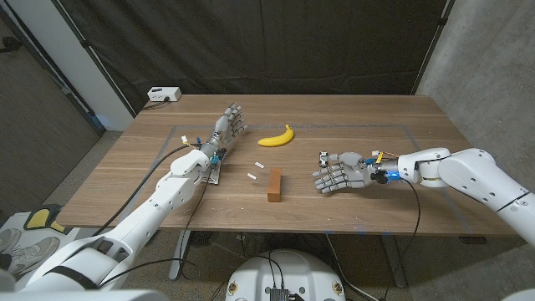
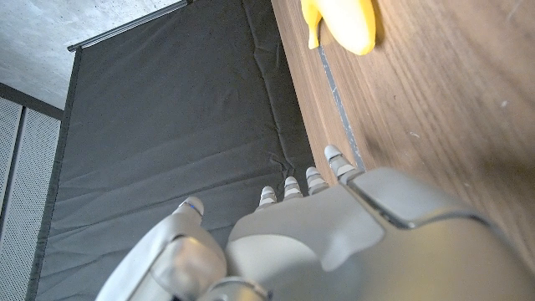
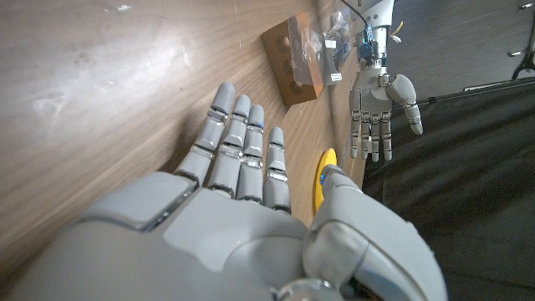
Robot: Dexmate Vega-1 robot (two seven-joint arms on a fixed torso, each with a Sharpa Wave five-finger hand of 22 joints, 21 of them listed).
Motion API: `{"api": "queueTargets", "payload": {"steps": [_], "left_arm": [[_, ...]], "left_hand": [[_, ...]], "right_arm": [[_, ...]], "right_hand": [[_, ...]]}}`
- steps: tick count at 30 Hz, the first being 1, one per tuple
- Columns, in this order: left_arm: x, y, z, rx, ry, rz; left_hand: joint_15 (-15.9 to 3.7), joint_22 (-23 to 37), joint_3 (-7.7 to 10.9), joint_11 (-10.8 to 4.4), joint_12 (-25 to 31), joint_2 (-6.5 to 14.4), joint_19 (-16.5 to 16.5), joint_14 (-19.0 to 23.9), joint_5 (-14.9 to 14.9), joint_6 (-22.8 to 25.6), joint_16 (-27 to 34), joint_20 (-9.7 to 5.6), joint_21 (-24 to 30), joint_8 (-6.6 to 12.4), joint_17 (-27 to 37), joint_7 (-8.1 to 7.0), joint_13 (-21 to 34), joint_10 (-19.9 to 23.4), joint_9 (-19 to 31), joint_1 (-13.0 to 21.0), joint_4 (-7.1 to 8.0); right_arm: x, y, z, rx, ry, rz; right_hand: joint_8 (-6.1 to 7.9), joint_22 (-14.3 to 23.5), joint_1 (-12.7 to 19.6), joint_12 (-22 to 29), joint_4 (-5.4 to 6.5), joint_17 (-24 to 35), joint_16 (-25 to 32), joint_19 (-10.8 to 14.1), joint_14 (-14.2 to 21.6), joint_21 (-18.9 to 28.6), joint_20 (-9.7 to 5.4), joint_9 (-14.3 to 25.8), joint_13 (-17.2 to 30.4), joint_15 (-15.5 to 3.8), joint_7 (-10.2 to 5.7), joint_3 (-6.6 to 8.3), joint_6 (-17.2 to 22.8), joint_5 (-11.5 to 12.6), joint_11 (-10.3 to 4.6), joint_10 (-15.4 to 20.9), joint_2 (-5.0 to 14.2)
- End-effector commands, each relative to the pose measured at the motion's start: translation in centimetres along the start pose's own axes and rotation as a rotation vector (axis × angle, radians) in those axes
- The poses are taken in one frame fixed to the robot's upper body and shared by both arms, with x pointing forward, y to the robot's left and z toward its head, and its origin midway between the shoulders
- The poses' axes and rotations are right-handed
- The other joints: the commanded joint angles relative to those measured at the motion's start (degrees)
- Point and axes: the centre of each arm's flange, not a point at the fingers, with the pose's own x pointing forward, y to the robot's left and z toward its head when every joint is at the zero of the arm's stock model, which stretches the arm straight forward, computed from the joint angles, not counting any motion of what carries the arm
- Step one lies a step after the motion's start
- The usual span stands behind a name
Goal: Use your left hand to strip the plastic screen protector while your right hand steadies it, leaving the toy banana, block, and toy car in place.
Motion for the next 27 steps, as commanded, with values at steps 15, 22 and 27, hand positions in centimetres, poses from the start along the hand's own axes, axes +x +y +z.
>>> {"api": "queueTargets", "payload": {"steps": [15, 22, 27], "left_arm": [[0.3, -0.2, -0.2, -0.019, 0.000, -0.009], [0.3, 0.1, -0.7, -0.030, 0.005, -0.003], [0.2, 0.3, -0.8, -0.034, -0.003, 0.001]], "left_hand": [[0.48, 0.2, -0.04, 0.54, 0.4, 2.1, -7.9, -5.7, -0.2, -3.6, 0.3, 0.17, 0.4, 0.13, 0.3, -0.32, 0.3, -4.4, 0.3, 0.3, -0.17], [0.47, 0.3, -0.06, 0.52, 0.4, 2.1, -7.9, -5.7, -0.2, -3.6, 0.3, 0.19, 0.4, 0.11, 0.3, -0.32, 0.3, -4.3, 0.3, 0.4, -0.17], [0.49, 0.3, -0.08, 0.48, 0.4, 2.1, -8.0, -5.7, -0.2, -3.6, 0.3, 0.18, 0.4, 0.10, 0.3, -0.29, 0.3, -4.4, 0.3, 0.4, -0.17]], "right_arm": [[3.0, 1.0, 0.6, -0.100, 0.090, 0.179], [4.0, 1.3, 1.2, -0.104, 0.067, 0.218], [4.6, 1.4, 1.3, -0.102, 0.086, 0.239]], "right_hand": [[-0.89, 0.2, 0.2, -0.9, -1.51, 0.0, -1.1, 6.4, 0.8, 2.9, -2.35, 0.0, 0.2, -0.37, 1.36, -1.04, -0.3, -0.5, -0.10, 0.9, -3.55], [-0.88, 0.3, 1.0, -1.1, -2.04, 0.0, -1.2, 7.2, 1.2, 3.5, -4.44, 0.0, 0.2, -0.63, 1.44, -0.51, -0.1, -0.5, -0.20, 1.2, -3.02], [-0.96, 0.3, 2.1, -1.4, -2.96, 0.0, -1.6, 7.3, 0.9, 3.7, -4.96, 0.0, 0.2, -0.83, 1.43, 0.04, -0.1, -0.5, -0.31, 1.0, -2.98]]}}
